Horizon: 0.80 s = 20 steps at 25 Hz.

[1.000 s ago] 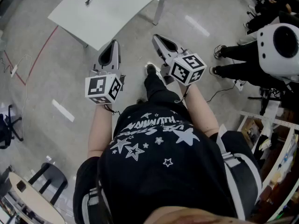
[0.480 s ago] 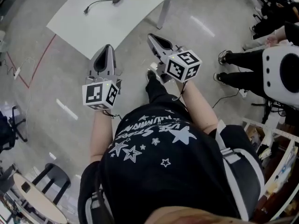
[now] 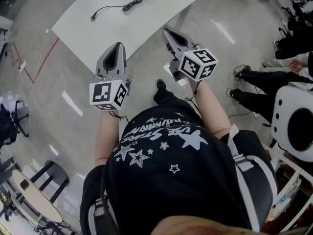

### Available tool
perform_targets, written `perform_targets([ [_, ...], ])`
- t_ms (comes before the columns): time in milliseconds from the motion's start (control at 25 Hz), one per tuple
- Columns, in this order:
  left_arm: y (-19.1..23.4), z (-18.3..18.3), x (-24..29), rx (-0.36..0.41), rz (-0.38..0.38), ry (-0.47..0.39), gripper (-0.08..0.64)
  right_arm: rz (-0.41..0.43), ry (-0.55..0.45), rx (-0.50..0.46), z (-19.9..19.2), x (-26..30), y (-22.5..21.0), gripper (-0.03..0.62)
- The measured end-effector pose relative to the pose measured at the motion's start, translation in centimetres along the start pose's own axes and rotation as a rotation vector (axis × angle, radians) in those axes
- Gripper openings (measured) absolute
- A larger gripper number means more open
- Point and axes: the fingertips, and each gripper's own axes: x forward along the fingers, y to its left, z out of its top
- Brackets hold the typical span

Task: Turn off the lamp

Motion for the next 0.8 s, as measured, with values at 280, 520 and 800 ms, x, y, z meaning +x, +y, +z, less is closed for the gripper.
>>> perform_targets([
  [280,-0.8,-1.0,5.8,0.003,-0.005,0.013,0.009,0.016,0.001,0.02,2.3,2.3,-5.8,0.005],
  [520,-0.9,-1.4,10.2,0.038,0.028,0.027,0.011,0.053,0.017,0.027,3.9,4.2,-9.4,0.005],
  [800,0.1,-2.3,12.0,0.046,0.069,0.054,0.011,0.105,0.049,0.021,4.1,6.7,-10.3,0.005],
])
